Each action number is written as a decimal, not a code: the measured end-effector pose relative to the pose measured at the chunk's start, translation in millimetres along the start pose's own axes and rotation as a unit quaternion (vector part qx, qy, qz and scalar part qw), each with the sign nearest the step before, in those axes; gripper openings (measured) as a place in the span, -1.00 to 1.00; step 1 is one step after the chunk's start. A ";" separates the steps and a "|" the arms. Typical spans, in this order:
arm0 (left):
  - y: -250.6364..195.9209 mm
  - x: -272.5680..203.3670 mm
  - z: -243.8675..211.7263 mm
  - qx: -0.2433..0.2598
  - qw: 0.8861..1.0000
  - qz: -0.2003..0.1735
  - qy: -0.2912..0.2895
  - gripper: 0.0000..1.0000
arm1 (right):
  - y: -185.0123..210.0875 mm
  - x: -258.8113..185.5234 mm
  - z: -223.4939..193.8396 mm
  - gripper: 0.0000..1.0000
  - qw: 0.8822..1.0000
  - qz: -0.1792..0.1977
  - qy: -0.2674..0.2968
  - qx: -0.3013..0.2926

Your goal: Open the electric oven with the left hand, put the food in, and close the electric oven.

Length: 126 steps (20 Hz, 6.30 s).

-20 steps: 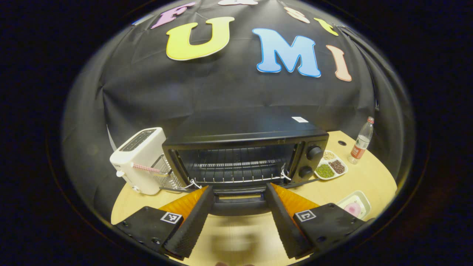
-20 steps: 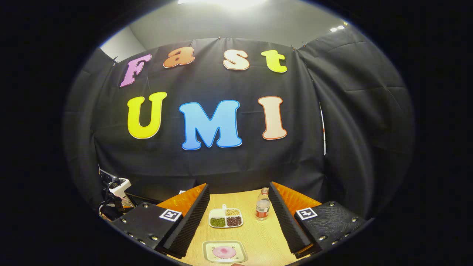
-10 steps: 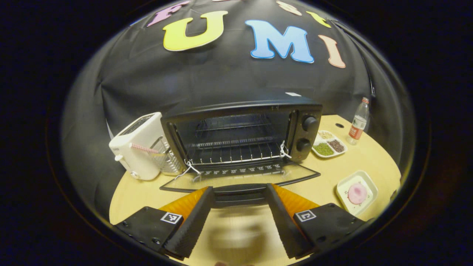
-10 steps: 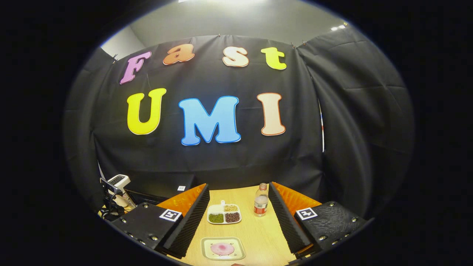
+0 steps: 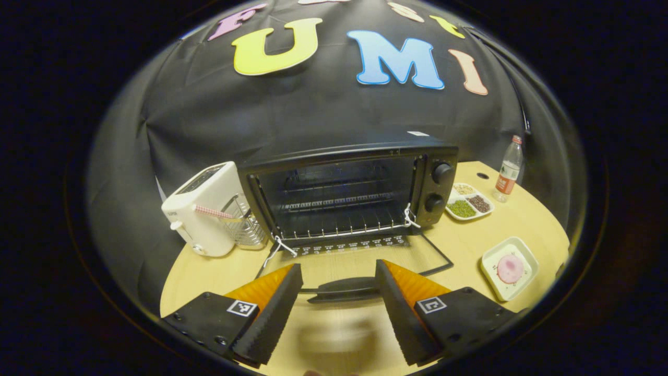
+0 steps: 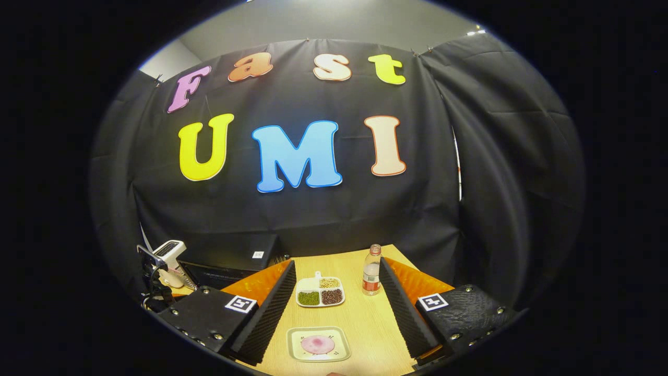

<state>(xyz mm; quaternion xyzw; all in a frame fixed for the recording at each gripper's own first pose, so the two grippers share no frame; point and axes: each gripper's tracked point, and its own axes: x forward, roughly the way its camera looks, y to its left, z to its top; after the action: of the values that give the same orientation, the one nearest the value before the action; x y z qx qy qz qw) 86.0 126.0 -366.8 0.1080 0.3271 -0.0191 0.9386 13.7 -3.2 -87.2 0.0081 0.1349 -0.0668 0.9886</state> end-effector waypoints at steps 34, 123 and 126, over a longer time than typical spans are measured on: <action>39.3 -233.2 207.8 -0.066 0.960 0.045 -0.269 0.97 | -45.4 95.8 -317.2 0.99 0.837 0.035 0.543 -0.049; 225.8 -283.4 163.1 -0.083 0.957 0.093 -0.260 0.97 | 325.7 180.1 -258.0 -0.99 0.749 0.001 0.225 0.624; 234.4 -285.3 156.9 -0.087 0.958 0.106 -0.252 0.87 | 337.8 199.4 -253.4 -0.99 0.739 -0.018 0.211 0.640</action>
<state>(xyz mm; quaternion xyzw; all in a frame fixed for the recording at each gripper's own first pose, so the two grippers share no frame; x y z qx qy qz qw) -17.4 311.2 -26.2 0.0513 0.0672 0.0829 0.9930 182.0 314.2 -385.4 0.6503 0.2659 -0.1518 0.6952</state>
